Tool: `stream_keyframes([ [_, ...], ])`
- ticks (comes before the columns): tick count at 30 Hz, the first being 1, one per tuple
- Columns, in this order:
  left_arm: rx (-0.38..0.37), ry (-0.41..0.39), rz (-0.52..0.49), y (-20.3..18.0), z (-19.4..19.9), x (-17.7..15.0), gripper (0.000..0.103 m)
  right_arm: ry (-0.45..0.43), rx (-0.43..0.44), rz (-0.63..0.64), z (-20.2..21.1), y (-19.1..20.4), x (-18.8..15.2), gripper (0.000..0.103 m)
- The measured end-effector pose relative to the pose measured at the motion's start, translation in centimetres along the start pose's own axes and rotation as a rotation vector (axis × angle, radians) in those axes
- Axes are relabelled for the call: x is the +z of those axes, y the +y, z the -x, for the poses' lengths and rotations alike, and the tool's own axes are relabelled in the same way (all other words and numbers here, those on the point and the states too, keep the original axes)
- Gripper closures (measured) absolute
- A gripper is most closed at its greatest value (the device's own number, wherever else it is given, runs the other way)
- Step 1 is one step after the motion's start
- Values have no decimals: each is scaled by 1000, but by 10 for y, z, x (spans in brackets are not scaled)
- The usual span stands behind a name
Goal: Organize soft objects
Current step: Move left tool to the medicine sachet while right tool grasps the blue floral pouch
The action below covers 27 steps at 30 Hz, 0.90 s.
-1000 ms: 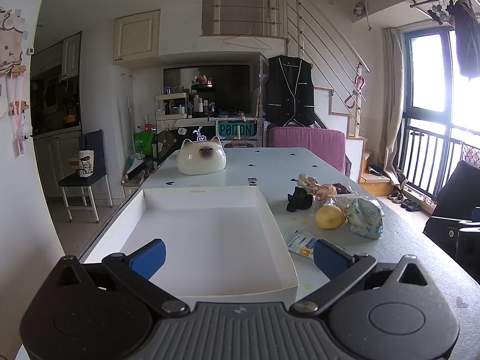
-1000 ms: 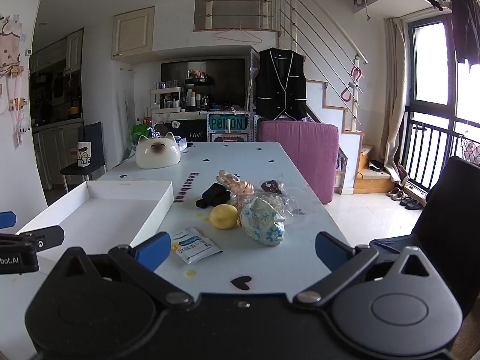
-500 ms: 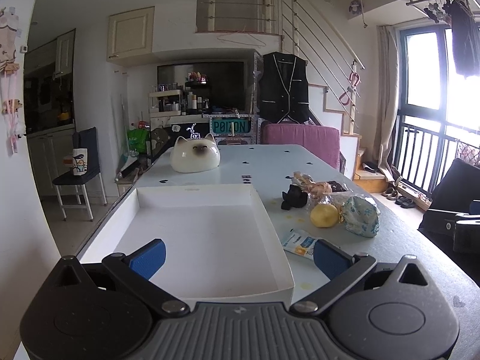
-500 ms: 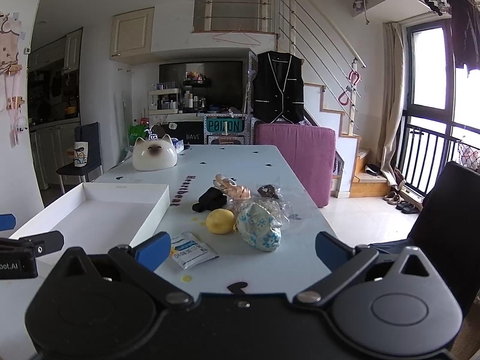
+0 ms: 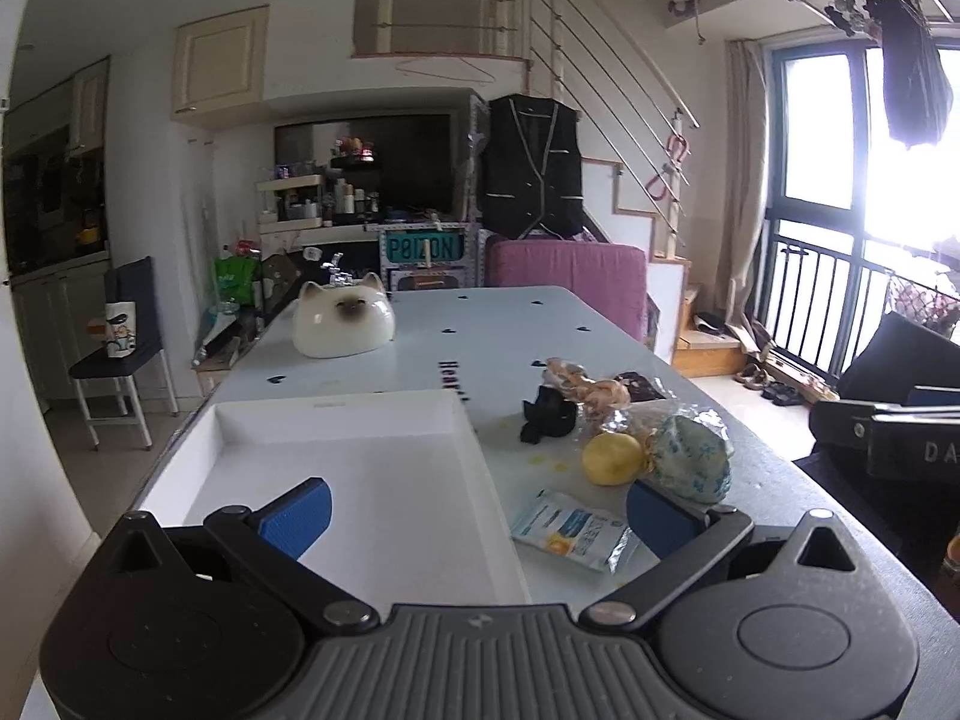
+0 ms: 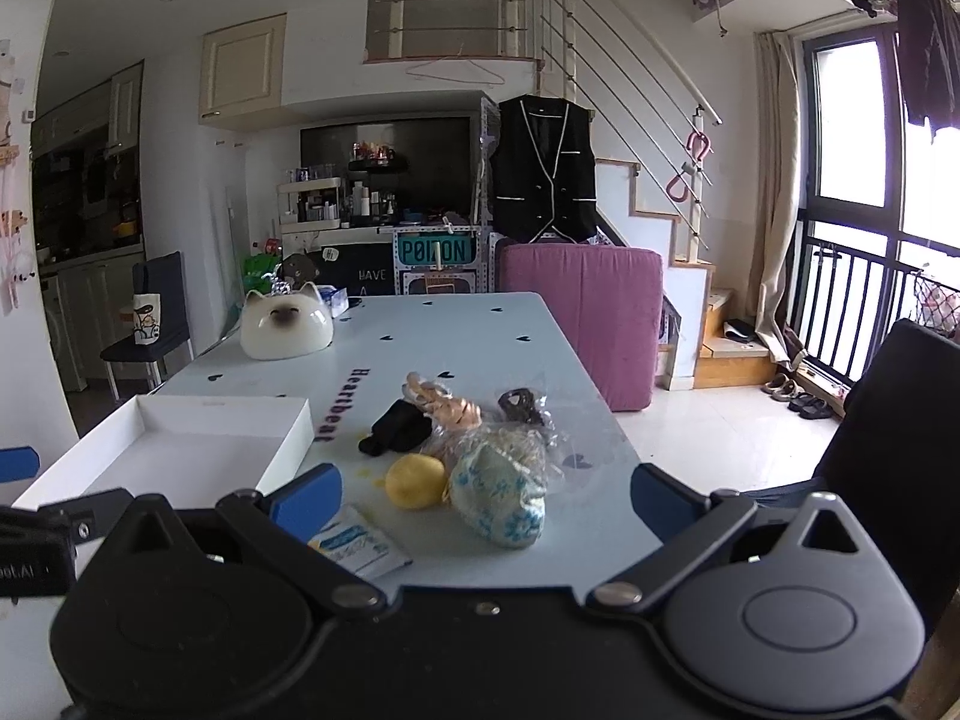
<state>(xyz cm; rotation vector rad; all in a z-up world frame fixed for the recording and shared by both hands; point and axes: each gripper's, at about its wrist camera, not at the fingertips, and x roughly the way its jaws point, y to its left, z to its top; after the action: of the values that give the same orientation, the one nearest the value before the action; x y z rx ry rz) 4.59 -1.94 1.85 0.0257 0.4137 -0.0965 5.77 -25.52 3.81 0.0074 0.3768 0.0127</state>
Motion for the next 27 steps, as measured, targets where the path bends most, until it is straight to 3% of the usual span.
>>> stream_keyframes([
  [7,-81,56,-52,-21,-30,15,0,27,-25,-13,-27,-13,17,0],
  [15,-209,199,-152,-41,-80,21,0,82,-58,-45,-61,-28,25,0],
  [27,-382,440,-347,-65,-165,12,0,172,-36,-75,-107,-41,30,0],
])
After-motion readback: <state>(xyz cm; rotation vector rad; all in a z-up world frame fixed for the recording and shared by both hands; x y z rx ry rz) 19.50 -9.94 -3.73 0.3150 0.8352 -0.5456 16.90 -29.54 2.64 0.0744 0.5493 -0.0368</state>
